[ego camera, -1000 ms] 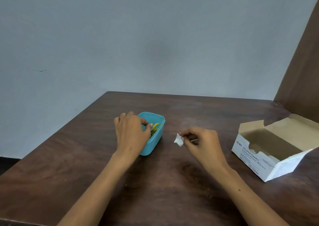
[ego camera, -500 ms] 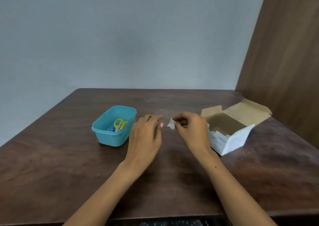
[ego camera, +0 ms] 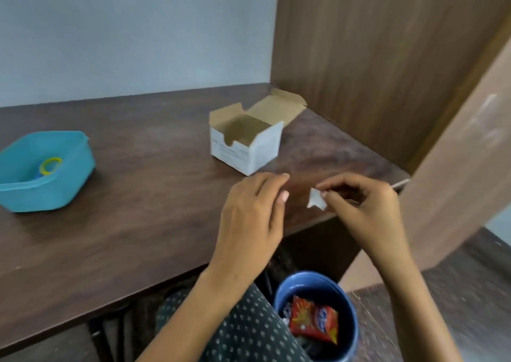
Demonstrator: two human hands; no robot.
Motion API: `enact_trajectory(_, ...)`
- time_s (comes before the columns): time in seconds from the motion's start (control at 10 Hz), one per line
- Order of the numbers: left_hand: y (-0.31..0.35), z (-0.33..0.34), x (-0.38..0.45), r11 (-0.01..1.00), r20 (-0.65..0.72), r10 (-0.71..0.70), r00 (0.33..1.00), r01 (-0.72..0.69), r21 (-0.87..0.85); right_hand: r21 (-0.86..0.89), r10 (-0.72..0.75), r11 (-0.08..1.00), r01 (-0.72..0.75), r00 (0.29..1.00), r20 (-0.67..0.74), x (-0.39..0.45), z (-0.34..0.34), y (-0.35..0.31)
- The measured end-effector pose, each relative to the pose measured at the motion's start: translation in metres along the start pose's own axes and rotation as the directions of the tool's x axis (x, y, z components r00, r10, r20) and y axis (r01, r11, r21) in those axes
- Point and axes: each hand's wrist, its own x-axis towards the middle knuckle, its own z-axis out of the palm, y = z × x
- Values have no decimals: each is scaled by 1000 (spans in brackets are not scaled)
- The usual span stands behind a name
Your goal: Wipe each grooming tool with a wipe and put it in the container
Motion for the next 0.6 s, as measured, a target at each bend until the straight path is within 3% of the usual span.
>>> enact_trajectory(0.1, 26, 32, -24, 986, 42, 118, 992, -112, -121, -136, 134, 981, -137, 991, -30, -30, -31, 31)
enact_trajectory(0.2, 30, 71, -50, 974, 156, 143, 977, -111, -197, -266, 261, 928, -262, 964, -40, -59, -32, 73)
enact_trajectory(0.4, -5, 146, -83, 969, 392, -56, 918, 145, -200, -408, 551, 738, -538, 829, -97, -95, 14, 171)
enact_trajectory(0.6, -19, 184, -95, 955, 526, -173, 833, 274, -119, -426, 669, 632, -647, 734, -122, -102, 43, 211)
